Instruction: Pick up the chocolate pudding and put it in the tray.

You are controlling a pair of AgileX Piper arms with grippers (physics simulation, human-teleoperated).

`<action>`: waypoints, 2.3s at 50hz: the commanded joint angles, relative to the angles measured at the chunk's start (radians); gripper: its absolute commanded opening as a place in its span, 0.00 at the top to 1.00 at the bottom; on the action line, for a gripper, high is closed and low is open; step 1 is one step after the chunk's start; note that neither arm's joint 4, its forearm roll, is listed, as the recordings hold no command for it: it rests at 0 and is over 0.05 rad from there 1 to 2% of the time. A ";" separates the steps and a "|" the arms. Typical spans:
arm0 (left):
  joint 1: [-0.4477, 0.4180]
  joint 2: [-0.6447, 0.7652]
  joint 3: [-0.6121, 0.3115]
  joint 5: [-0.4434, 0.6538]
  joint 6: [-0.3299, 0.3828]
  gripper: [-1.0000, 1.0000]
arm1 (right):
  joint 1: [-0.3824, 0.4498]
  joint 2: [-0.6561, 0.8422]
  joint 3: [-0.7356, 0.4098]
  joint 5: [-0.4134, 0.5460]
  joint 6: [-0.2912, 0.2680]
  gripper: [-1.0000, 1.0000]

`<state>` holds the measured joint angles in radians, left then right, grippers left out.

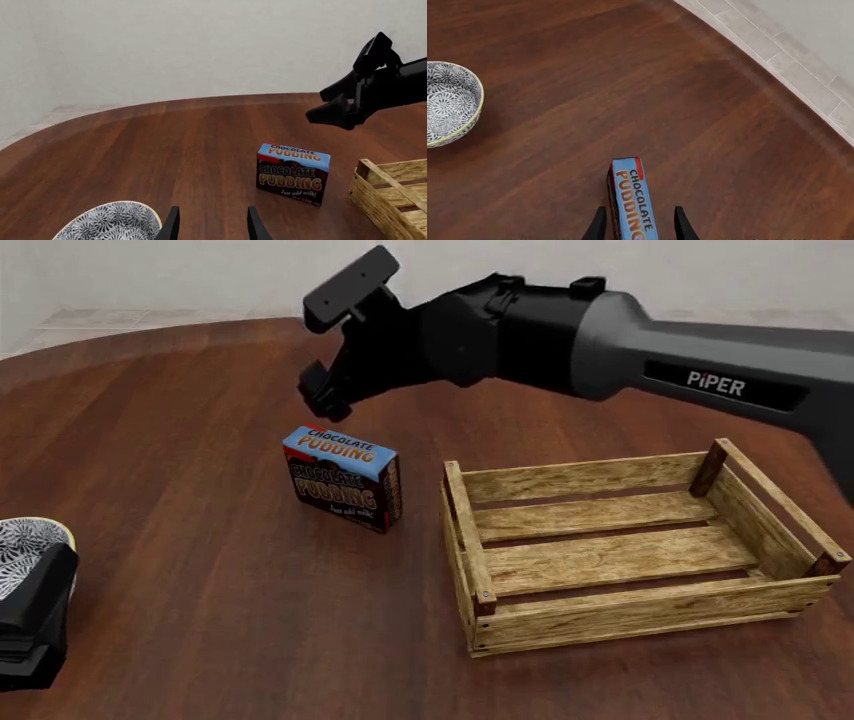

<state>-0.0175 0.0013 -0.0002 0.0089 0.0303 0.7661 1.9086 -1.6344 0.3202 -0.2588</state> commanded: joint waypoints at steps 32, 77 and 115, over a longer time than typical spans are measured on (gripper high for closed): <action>-0.002 0.000 0.000 -0.004 0.001 0.00 | -0.015 0.030 0.039 -0.037 0.014 0.00; -0.003 0.000 0.000 -0.006 0.002 0.00 | -0.030 0.048 0.093 -0.081 0.030 0.00; -0.001 -0.001 0.000 -0.003 0.002 0.00 | -0.029 0.085 0.114 -0.120 0.055 0.00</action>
<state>-0.0186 0.0008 -0.0001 0.0063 0.0326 0.7354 1.9880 -1.5260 0.2074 -0.2089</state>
